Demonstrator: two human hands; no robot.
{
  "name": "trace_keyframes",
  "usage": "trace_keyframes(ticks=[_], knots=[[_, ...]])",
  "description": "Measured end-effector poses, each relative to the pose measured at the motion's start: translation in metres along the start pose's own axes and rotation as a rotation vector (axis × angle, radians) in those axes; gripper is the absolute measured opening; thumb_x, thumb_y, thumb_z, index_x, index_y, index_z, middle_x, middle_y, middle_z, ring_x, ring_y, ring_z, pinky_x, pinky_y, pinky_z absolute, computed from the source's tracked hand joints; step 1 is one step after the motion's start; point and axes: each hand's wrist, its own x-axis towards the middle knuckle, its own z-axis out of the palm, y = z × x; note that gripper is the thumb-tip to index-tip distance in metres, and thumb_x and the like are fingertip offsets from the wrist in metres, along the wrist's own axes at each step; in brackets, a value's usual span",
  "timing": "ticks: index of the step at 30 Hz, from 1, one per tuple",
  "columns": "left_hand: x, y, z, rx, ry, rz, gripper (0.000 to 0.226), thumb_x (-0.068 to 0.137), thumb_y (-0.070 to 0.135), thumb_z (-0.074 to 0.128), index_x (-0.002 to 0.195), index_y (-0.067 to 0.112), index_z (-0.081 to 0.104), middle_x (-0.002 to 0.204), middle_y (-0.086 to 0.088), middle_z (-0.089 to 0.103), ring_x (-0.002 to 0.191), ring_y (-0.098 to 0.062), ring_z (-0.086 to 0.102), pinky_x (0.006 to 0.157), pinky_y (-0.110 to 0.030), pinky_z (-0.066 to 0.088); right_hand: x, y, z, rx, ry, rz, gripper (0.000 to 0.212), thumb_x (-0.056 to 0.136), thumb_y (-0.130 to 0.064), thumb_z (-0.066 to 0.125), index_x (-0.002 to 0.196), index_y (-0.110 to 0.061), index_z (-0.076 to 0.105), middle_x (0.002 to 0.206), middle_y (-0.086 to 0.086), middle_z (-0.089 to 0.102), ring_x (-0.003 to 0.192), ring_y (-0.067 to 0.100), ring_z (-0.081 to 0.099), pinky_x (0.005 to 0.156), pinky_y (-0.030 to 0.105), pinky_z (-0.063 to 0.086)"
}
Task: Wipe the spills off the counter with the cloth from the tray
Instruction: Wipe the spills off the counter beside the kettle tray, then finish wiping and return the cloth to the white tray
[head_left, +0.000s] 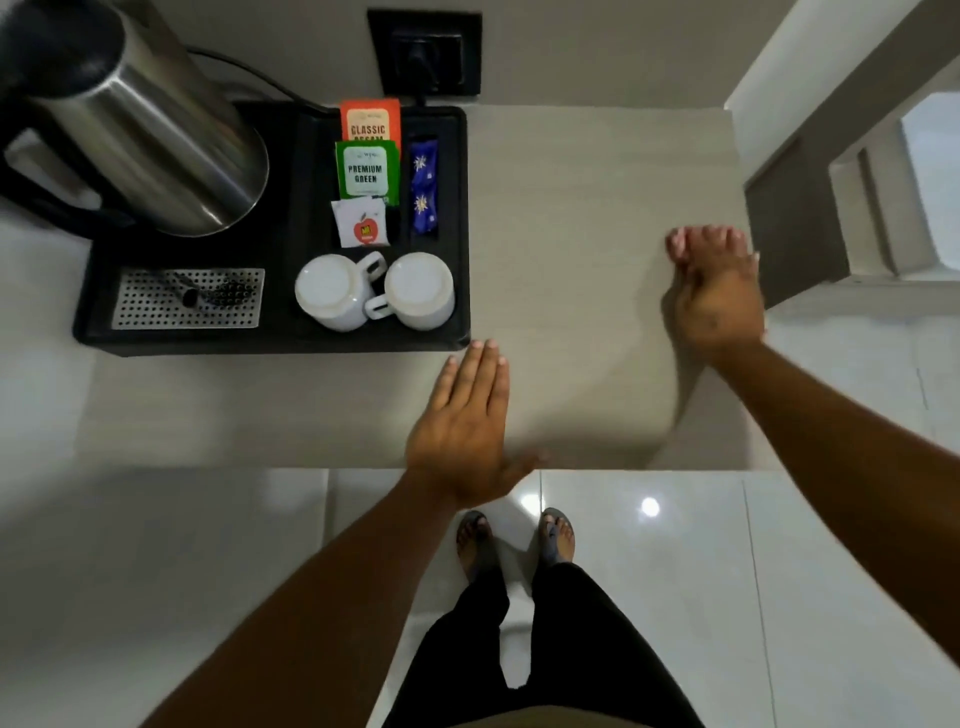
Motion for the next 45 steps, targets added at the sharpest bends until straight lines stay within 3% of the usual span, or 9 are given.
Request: trace_keyframes(ticks=[7, 10, 15, 18, 25, 29, 37, 41, 45], knots=[[-0.007, -0.006, 0.008, -0.019, 0.016, 0.014, 0.112, 0.092, 0.082, 0.034, 0.159, -0.006, 0.018, 0.170, -0.026, 0.013, 0.160, -0.038, 0.006, 0.129, -0.054, 0.010, 0.120, -0.056, 0.017, 0.068, 0.030, -0.035, 0.030, 0.088, -0.020, 0.037, 0.106, -0.015, 0.060, 0.121, 0.021, 0.057, 0.120, 0.040, 0.048, 0.110, 0.047, 0.036], [0.005, -0.006, 0.002, -0.022, 0.006, 0.027, 0.113, 0.092, 0.084, 0.032, 0.160, -0.005, 0.017, 0.170, -0.026, 0.013, 0.160, -0.038, 0.005, 0.129, -0.054, 0.010, 0.113, -0.091, 0.020, 0.140, 0.059, -0.278, 0.036, 0.075, -0.009, 0.040, 0.102, -0.016, 0.063, 0.111, 0.018, 0.061, 0.112, 0.036, 0.053, 0.102, 0.046, 0.043], [-0.001, -0.009, 0.013, 0.006, -0.022, -0.037, 0.115, 0.090, 0.086, 0.031, 0.160, -0.004, 0.017, 0.171, -0.025, 0.013, 0.160, -0.036, 0.007, 0.129, -0.053, 0.009, 0.001, -0.147, 0.071, 0.119, -0.099, -0.448, 0.053, 0.094, -0.009, 0.044, 0.145, -0.023, 0.044, 0.156, 0.007, 0.040, 0.150, 0.029, 0.024, 0.122, 0.044, 0.021], [-0.002, -0.005, 0.012, 0.012, -0.014, -0.027, 0.112, 0.093, 0.084, 0.025, 0.160, -0.005, 0.015, 0.170, -0.027, 0.013, 0.160, -0.036, 0.007, 0.129, -0.054, 0.011, -0.075, -0.119, 0.074, 0.102, -0.071, -0.509, 0.057, 0.097, -0.017, 0.044, 0.153, -0.019, 0.033, 0.161, 0.009, 0.030, 0.153, 0.029, 0.013, 0.123, 0.047, 0.018], [0.010, -0.002, -0.006, 0.045, -0.140, -0.048, 0.114, 0.089, 0.084, -0.004, 0.161, -0.005, 0.000, 0.171, -0.024, -0.003, 0.160, -0.035, -0.007, 0.130, -0.052, 0.003, -0.105, 0.003, 0.015, 0.162, 0.007, -0.025, 0.041, 0.098, -0.012, 0.052, 0.138, -0.021, 0.056, 0.152, 0.013, 0.046, 0.147, 0.033, 0.031, 0.122, 0.039, 0.018], [0.014, 0.009, -0.013, 0.049, -0.236, -0.011, 0.106, 0.094, 0.078, 0.012, 0.160, -0.003, -0.007, 0.171, -0.023, -0.012, 0.159, -0.035, -0.014, 0.130, -0.048, -0.005, -0.105, 0.030, -0.016, 0.190, -0.037, -0.032, 0.048, 0.092, 0.002, 0.057, 0.136, -0.016, 0.059, 0.152, 0.013, 0.046, 0.145, 0.033, 0.035, 0.118, 0.037, 0.025], [0.134, 0.099, -0.063, 0.054, -0.070, 0.202, 0.089, 0.104, 0.061, 0.029, 0.162, 0.000, -0.001, 0.173, -0.020, -0.005, 0.160, -0.031, -0.009, 0.130, -0.044, -0.008, -0.061, 0.062, -0.086, 0.264, 0.131, 0.071, 0.088, 0.060, 0.025, 0.059, 0.138, -0.015, 0.056, 0.153, 0.006, 0.045, 0.149, 0.025, 0.026, 0.118, 0.026, 0.020], [0.214, 0.166, -0.086, 0.006, -0.031, 0.257, 0.089, 0.104, 0.060, 0.029, 0.162, 0.002, -0.005, 0.173, -0.019, -0.007, 0.160, -0.030, -0.010, 0.130, -0.046, -0.004, -0.021, 0.120, -0.121, 0.234, 0.180, 0.159, 0.064, 0.083, 0.004, 0.058, 0.143, -0.018, 0.050, 0.160, 0.005, 0.034, 0.150, 0.020, 0.022, 0.123, 0.034, 0.019], [0.290, 0.241, -0.088, -0.078, -0.028, 0.277, 0.087, 0.105, 0.060, 0.027, 0.162, 0.005, -0.009, 0.173, -0.015, -0.012, 0.160, -0.029, -0.013, 0.129, -0.043, -0.008, 0.027, 0.188, -0.130, 0.164, 0.221, 0.233, 0.061, 0.092, 0.005, 0.055, 0.144, -0.024, 0.048, 0.162, -0.004, 0.029, 0.152, 0.015, 0.016, 0.124, 0.036, 0.017]])
